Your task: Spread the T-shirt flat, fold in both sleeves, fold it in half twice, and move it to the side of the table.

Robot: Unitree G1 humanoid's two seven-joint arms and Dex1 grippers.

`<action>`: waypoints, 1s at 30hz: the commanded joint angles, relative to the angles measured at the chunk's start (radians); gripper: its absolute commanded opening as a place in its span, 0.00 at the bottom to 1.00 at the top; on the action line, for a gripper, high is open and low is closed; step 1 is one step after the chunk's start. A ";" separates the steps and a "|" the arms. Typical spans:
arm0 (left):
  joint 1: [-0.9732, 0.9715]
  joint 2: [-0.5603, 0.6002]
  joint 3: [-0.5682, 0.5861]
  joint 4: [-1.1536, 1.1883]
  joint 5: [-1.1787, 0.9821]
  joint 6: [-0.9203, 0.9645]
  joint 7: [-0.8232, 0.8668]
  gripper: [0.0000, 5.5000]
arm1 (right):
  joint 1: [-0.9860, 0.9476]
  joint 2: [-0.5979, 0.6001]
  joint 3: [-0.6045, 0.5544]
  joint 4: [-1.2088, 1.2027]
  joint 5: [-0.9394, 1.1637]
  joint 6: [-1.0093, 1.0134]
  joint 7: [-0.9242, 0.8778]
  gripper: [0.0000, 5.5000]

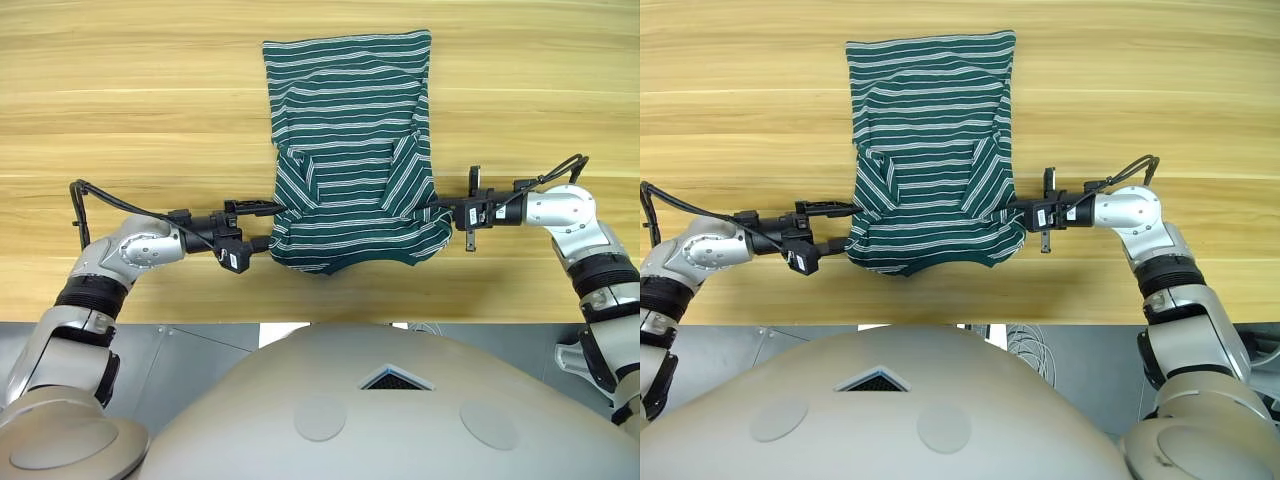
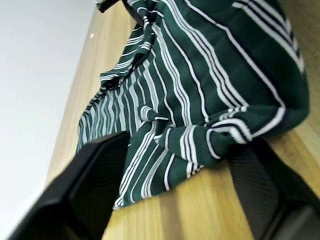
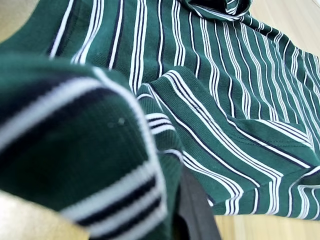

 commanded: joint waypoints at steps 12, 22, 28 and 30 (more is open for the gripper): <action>0.004 0.054 -0.203 0.082 -0.066 0.210 -0.294 0.06 | 0.065 -0.024 0.019 -0.061 0.018 0.054 0.103 0.00; 0.189 0.251 -0.105 -0.407 -0.707 0.436 -0.503 0.00 | 0.117 -0.111 -0.006 -0.192 0.203 0.109 0.314 0.00; 0.363 0.303 0.073 -0.622 -0.924 0.542 -0.502 0.00 | 0.226 -0.205 -0.047 -0.375 0.384 0.244 0.466 0.00; 0.385 0.272 0.073 -0.635 -0.918 0.582 -0.514 0.00 | 0.207 -0.197 -0.052 -0.375 0.391 0.278 0.496 0.00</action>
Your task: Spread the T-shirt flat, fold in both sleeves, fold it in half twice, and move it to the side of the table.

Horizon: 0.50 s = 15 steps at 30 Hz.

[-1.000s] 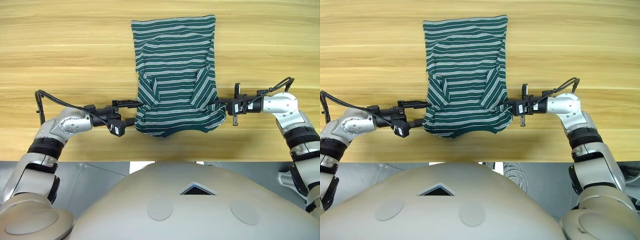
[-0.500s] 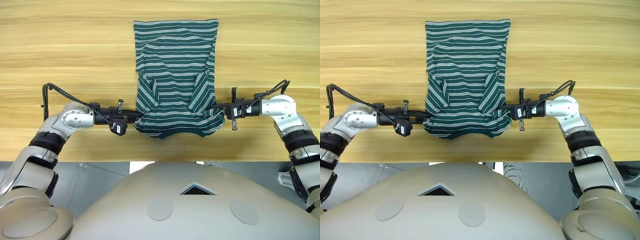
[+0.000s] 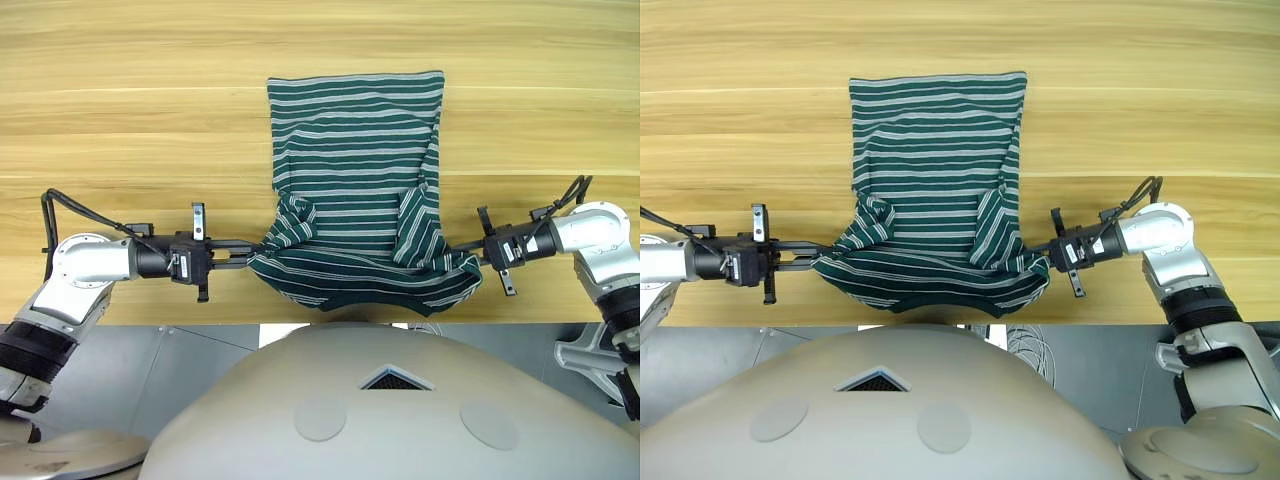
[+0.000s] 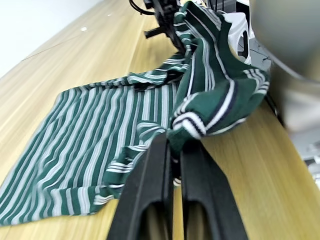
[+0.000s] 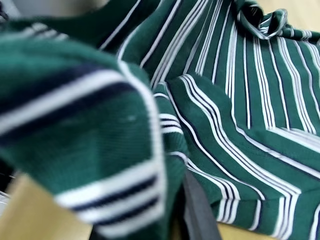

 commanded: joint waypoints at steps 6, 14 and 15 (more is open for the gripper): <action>-0.143 -0.158 0.028 0.007 -0.046 0.244 -0.110 0.00 | -0.279 -0.024 0.047 0.014 0.209 0.271 0.071 0.00; -0.727 -0.413 0.138 0.362 -0.163 0.598 -0.226 0.00 | -0.834 0.104 0.275 0.495 0.250 0.499 0.071 0.00; -0.775 -0.452 0.134 0.473 -0.130 0.604 -0.239 0.00 | -0.864 0.138 0.297 0.564 0.234 0.510 0.071 0.00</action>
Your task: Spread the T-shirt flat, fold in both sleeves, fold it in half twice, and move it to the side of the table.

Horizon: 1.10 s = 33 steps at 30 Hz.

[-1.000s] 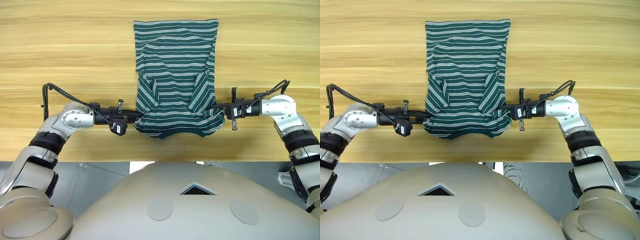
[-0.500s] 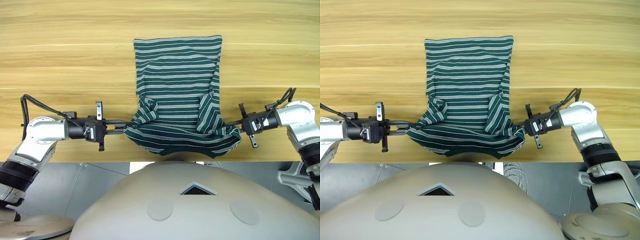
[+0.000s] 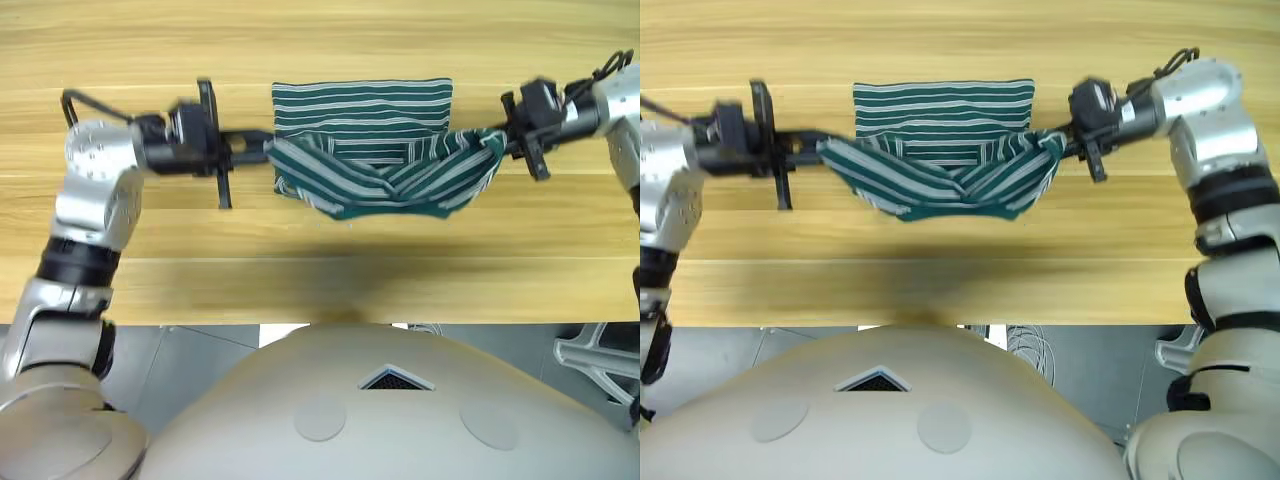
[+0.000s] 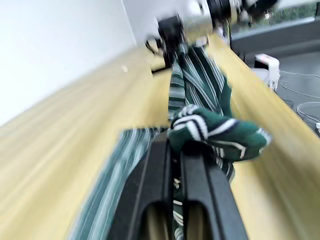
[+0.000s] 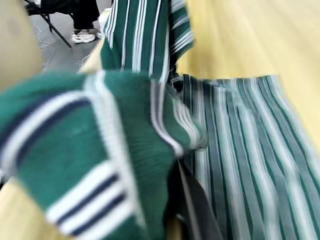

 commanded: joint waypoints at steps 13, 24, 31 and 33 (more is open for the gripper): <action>-0.298 -0.414 0.185 1.176 0.291 -0.019 0.035 0.00 | -0.127 0.390 -0.185 0.710 -0.300 0.059 -0.083 0.00; -0.316 -0.421 0.384 1.206 0.323 0.033 0.107 0.00 | -0.085 0.391 -0.430 0.722 -0.467 0.075 -0.372 0.00; -0.289 -0.479 0.404 1.199 0.388 0.004 0.132 0.00 | -0.067 0.396 -0.491 0.715 -0.568 0.065 -0.476 0.00; -0.278 -0.488 0.407 1.197 0.401 -0.009 0.130 0.00 | -0.059 0.402 -0.514 0.714 -0.572 0.071 -0.453 0.00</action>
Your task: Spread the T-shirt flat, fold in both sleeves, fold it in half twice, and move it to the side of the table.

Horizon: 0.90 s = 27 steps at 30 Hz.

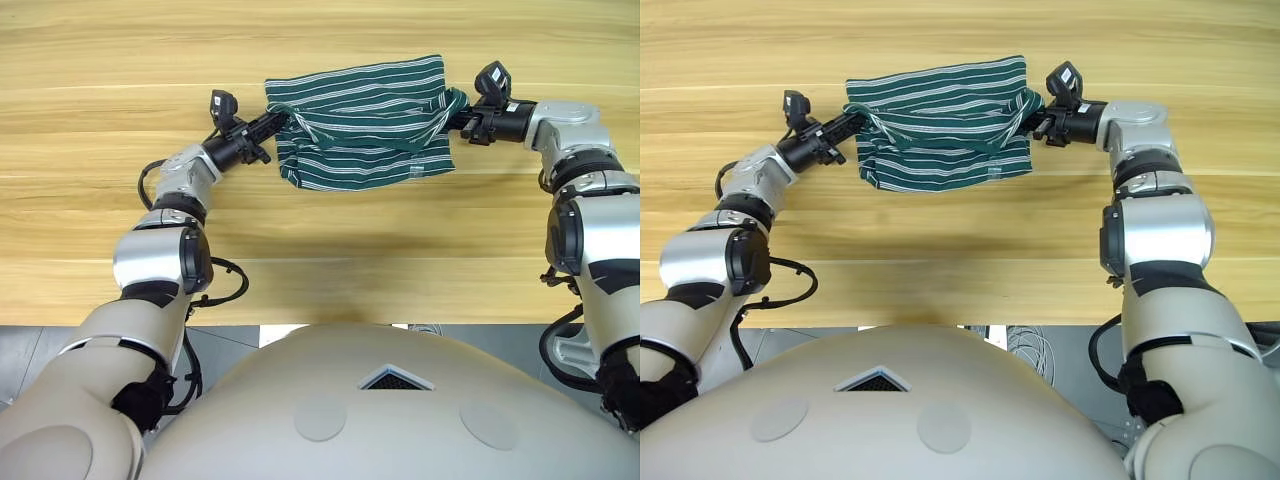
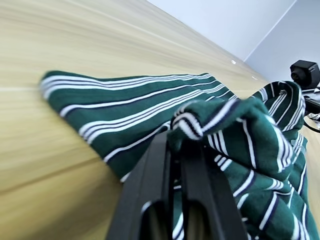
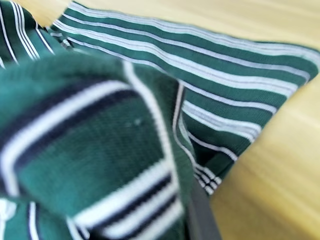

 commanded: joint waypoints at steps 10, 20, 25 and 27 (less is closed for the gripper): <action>0.027 -0.025 0.015 -0.021 0.082 -0.072 -0.053 0.00 | 0.024 0.011 -0.104 -0.006 -0.035 0.039 0.112 0.35; 0.122 0.051 0.112 -0.163 0.005 -0.219 -0.169 0.00 | 0.043 -0.022 -0.108 -0.053 -0.132 -0.195 -0.059 0.46; 0.241 0.041 0.125 -0.387 -0.007 -0.313 -0.083 0.00 | 0.060 -0.011 -0.027 -0.110 -0.242 -0.292 -0.212 0.46; 0.302 0.022 0.099 -0.490 0.015 -0.341 -0.028 0.00 | 0.054 0.018 -0.022 -0.125 -0.240 -0.271 -0.235 0.46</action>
